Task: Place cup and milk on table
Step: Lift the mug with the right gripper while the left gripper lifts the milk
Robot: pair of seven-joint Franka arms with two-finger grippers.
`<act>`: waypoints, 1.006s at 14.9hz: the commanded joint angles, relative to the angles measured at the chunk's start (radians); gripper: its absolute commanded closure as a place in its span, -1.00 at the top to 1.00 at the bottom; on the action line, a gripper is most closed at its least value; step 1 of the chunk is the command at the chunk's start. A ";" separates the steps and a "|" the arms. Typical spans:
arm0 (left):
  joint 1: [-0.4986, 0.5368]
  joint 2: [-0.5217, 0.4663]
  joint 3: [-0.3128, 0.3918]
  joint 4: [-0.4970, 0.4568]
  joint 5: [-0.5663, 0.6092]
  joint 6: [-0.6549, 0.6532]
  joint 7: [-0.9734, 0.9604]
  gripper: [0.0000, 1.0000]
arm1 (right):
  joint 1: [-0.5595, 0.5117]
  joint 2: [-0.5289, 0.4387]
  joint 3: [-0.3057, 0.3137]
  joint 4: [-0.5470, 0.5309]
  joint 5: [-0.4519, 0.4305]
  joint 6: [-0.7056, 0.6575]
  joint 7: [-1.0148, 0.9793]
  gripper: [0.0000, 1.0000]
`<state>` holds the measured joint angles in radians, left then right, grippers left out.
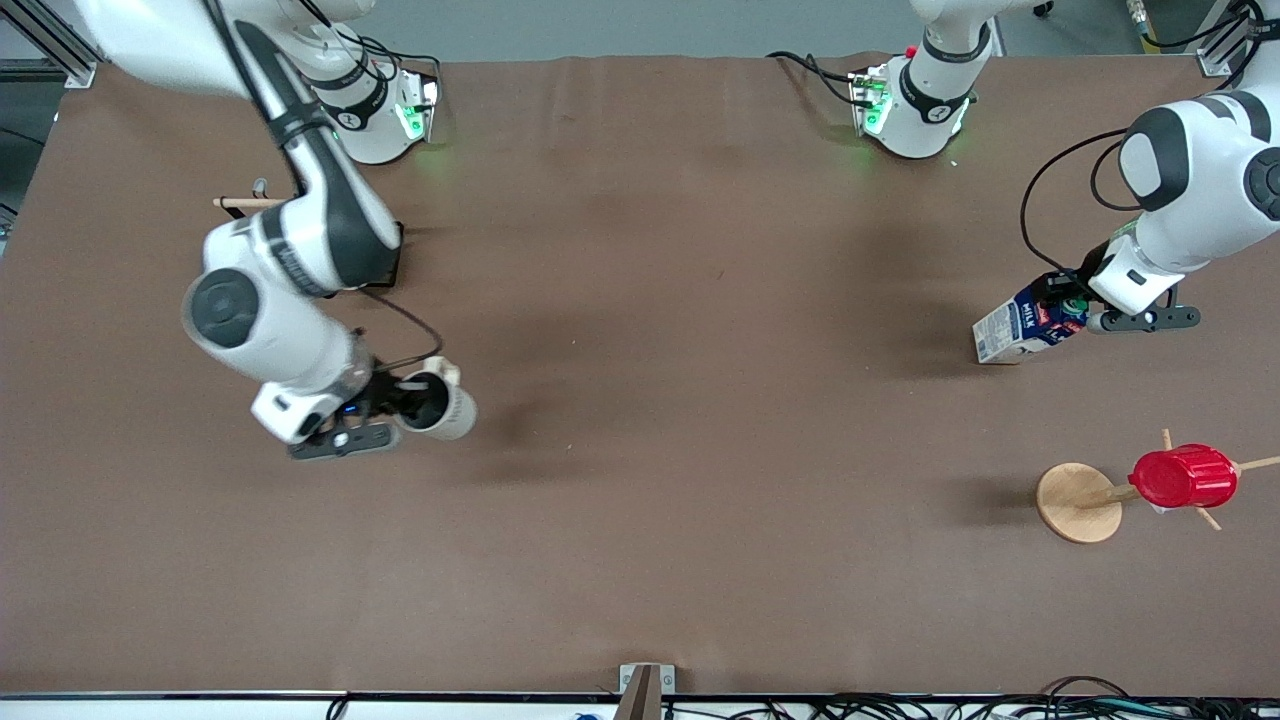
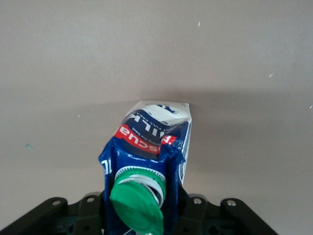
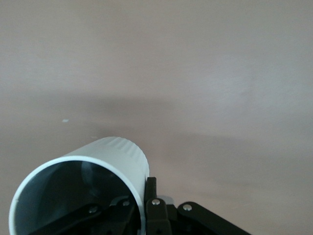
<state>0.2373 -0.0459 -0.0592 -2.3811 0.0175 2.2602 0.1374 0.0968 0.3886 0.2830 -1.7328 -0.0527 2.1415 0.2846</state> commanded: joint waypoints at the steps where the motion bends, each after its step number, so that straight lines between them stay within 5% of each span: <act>1: -0.006 -0.014 -0.019 0.048 0.019 -0.004 -0.002 -0.77 | 0.047 0.088 0.062 0.077 -0.134 -0.002 0.219 -1.00; 7: -0.006 0.001 -0.115 0.215 0.019 -0.088 -0.010 -0.94 | 0.213 0.266 0.088 0.220 -0.239 0.024 0.496 -1.00; 15: -0.012 0.170 -0.313 0.479 0.018 -0.174 -0.090 -0.99 | 0.351 0.365 0.088 0.222 -0.337 0.133 0.633 -0.99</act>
<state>0.2259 0.0591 -0.3260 -1.9730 0.0175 2.1131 0.0957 0.4269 0.7412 0.3667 -1.5346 -0.3606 2.2752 0.8893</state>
